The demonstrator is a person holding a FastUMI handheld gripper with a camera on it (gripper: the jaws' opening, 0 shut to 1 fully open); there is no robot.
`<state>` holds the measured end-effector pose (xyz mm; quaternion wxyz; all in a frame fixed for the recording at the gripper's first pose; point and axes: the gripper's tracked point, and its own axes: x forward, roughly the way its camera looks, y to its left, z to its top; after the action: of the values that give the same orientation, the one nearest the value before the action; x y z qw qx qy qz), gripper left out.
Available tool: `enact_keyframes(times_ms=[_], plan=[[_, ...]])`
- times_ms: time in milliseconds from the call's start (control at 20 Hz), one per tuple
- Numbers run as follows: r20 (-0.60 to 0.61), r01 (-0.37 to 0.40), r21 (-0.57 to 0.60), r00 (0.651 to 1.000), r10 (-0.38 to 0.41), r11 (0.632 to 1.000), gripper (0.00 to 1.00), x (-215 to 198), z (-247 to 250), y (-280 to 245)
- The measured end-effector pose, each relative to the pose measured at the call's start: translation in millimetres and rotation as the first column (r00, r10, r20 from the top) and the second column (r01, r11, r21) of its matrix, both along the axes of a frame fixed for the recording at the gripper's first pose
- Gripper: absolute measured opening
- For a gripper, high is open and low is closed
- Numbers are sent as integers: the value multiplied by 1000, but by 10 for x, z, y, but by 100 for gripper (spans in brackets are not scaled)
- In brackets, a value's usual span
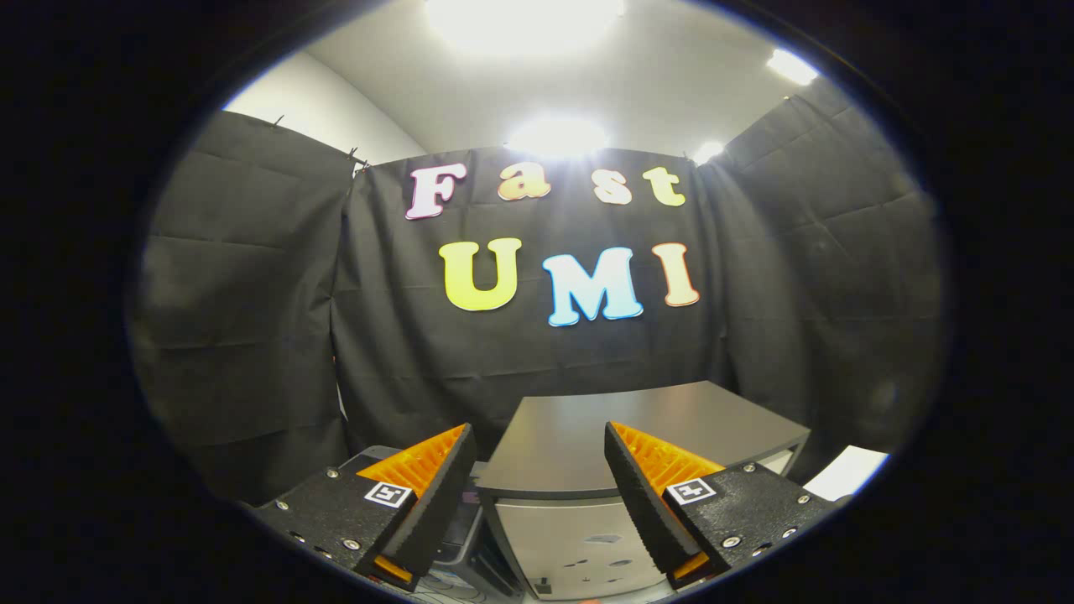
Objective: Put the clothes into the washing machine and then close the washing machine lid.
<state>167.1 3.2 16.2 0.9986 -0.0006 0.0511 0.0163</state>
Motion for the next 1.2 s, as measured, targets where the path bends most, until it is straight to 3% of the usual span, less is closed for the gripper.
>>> enact_keyframes(times_ms=[650,1200], plan=[[6,64,-21,998,-64,998,95,-825,-72,-873],[29,74,-16,997,-73,997,95,-1021,-49,-1059]])
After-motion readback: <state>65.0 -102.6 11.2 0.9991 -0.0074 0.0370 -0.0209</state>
